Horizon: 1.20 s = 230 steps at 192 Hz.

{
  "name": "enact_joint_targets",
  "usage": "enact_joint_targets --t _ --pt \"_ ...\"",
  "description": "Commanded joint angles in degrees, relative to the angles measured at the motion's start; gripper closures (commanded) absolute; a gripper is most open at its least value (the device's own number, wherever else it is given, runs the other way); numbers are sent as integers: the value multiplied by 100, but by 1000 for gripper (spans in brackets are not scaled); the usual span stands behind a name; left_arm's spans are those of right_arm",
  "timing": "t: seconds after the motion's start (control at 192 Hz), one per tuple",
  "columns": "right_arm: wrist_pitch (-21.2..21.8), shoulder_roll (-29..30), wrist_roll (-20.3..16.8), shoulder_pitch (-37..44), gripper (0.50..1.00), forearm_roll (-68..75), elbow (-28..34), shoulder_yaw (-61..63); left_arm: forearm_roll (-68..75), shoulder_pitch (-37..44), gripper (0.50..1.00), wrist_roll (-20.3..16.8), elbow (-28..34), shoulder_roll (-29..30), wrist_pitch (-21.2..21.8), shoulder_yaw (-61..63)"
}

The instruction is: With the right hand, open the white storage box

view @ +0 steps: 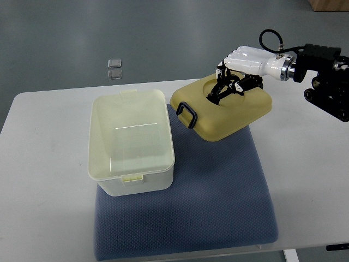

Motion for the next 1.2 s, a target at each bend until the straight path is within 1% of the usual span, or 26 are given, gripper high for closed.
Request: enact_joint_targets --t 0.0,0.235,0.245,0.25,0.255,0.261,0.266,0.271,0.276,0.281,0.292,0.297,0.302,0.308,0.313,0.318,0.323,0.328,0.412,0.433,0.599,0.698,0.855,1.022,1.126,1.194 --pt "-10 217 1 -133 1000 -1 -76 3 0 -7 500 0 0 0 3 0" --pt "-239 498 1 -432 993 -1 -50 21 0 2 500 0 0 0 3 0" --pt "-265 507 1 -441 961 -1 -41 21 0 -7 500 0 0 0 -6 0" --pt "-300 498 1 -450 928 -1 -32 21 0 2 500 0 0 0 -6 0" --pt "-300 498 1 -450 928 -1 -32 21 0 2 500 0 0 0 -6 0" --pt "-327 506 1 -458 898 -10 -23 12 0 -6 500 0 0 0 -6 0" --pt "-327 507 1 -459 897 -10 -23 12 0 -7 500 0 0 0 -6 0" --pt "-362 507 1 -467 863 -10 -23 12 0 2 500 0 0 0 2 0" --pt "-362 507 1 -467 863 -10 -23 12 0 2 500 0 0 0 3 0" --pt "-388 507 1 -476 824 -18 -14 3 0 2 500 0 0 0 -6 0" --pt "-388 507 1 -476 824 -19 -14 3 0 2 500 0 0 0 -6 0" --pt "-414 507 1 -476 783 -19 -14 3 0 2 500 0 0 0 2 0" --pt "-415 507 1 -476 783 -19 -14 3 0 2 500 0 0 0 3 0" --pt "-432 507 1 -485 744 -19 -6 3 0 -6 500 0 0 0 3 0" --pt "-432 507 1 -485 744 -19 -6 3 0 -7 500 0 0 0 3 0" --pt "-450 507 1 -485 716 -19 3 3 0 2 500 0 0 0 -6 0" --pt "-450 507 1 -485 715 -19 3 3 0 2 500 0 0 0 -6 0" --pt "-467 507 1 -485 691 -19 3 3 0 2 500 0 0 0 -6 0" --pt "-494 498 1 -467 581 -19 117 -14 0 -6 500 0 0 0 -6 0" --pt "-494 498 1 -459 572 -19 161 -14 0 2 500 0 0 0 2 0" --pt "-485 392 1 -388 572 8 425 -5 0 2 500 0 0 0 -6 0" --pt "-257 322 1 -195 574 34 425 21 0 2 500 0 0 0 -6 0" --pt "956 111 1 86 574 561 425 82 0 -6 500 0 0 0 -6 0" --pt "1879 -3 1 280 574 1344 425 610 0 2 500 0 0 0 3 0" --pt "2679 32 1 253 574 2495 355 1331 0 2 500 0 0 0 3 0" --pt "3162 85 1 218 576 3794 223 1489 0 2 500 0 0 0 -6 0"
